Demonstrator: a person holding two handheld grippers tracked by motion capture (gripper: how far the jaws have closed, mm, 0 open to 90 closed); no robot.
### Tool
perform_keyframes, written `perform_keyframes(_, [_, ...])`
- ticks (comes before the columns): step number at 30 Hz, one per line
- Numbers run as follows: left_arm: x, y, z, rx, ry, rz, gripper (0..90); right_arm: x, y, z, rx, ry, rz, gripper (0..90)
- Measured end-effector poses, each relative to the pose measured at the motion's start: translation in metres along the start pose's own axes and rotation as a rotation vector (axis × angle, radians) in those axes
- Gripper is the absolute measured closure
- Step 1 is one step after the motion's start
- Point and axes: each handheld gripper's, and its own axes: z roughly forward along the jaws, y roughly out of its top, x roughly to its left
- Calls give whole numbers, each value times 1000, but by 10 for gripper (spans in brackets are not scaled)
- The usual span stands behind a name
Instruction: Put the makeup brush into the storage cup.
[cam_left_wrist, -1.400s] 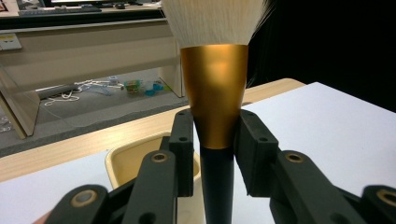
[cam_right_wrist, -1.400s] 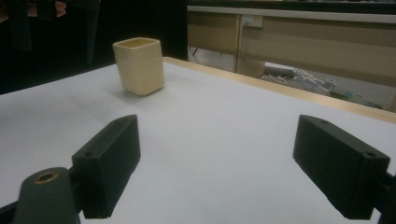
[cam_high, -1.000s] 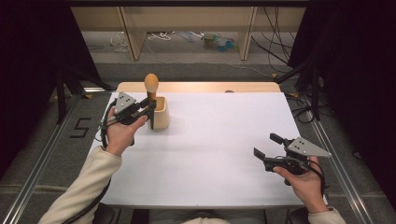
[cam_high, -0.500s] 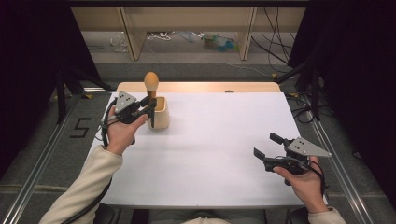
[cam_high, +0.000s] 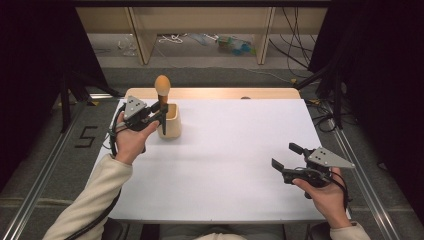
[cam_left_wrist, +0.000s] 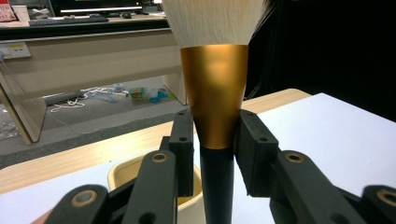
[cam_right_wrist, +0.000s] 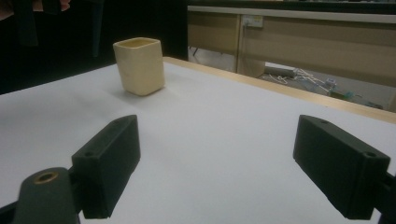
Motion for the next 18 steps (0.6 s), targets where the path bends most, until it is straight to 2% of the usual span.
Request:
perform_keyframes(4, [0, 1, 0, -2, 2, -3, 696, 0, 0, 0, -1, 8, 2, 159])
perform_keyframes(6, [0, 1, 0, -4, 4, -5, 696, 0, 1, -1, 20, 6, 3, 159])
perform_keyframes(7, [0, 1, 0, -6, 5, -5, 696, 0, 0, 0, -2, 7, 5, 159])
perform_keyframes(11, [0, 3, 1, -10, 6, -8, 696, 0, 0, 0, -3, 5, 5, 159])
perform_keyframes(12, [0, 4, 1, -12, 4, -12, 696, 1, -1, 1, -23, -13, 5, 159])
perform_keyframes(14, [-1, 5, 2, -15, 3, -12, 696, 0, 0, 0, -3, -3, 5, 159])
perform_keyframes(18, [-2, 6, 3, -19, 1, -7, 696, 0, 0, 0, -3, -3, 5, 159])
